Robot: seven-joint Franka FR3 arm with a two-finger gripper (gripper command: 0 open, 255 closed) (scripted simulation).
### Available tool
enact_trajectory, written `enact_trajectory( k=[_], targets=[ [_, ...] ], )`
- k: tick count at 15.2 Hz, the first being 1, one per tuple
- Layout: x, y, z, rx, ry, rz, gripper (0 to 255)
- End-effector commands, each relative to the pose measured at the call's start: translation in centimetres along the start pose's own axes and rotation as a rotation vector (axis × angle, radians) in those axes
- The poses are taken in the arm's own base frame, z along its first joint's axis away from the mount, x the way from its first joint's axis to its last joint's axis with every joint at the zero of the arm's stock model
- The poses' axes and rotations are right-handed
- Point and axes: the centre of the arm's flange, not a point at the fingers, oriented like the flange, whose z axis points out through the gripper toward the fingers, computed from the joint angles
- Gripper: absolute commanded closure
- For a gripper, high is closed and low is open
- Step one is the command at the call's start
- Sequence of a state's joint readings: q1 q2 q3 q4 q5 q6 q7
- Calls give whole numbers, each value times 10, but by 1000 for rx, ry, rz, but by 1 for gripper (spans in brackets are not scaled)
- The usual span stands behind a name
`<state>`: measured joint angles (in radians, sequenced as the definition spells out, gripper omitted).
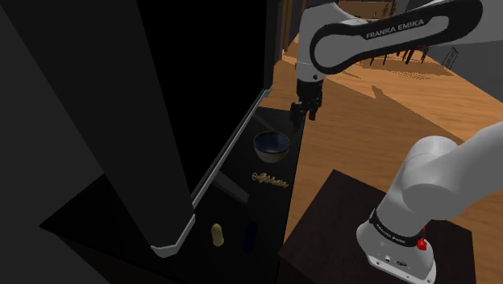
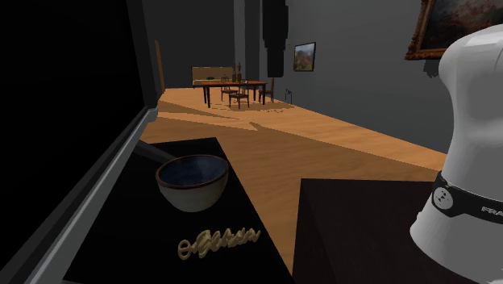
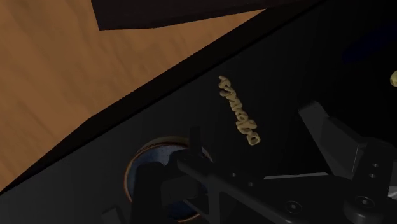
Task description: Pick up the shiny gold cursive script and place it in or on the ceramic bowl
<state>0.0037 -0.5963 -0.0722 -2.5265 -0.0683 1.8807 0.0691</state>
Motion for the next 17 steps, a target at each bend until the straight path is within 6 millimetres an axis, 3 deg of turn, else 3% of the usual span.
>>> enact_trajectory(
  k=[1,17],
  targets=[
    [13,-3,23,1,-2,-17,0],
    [105,-34,213,10,-32,-152,0]
  ],
)
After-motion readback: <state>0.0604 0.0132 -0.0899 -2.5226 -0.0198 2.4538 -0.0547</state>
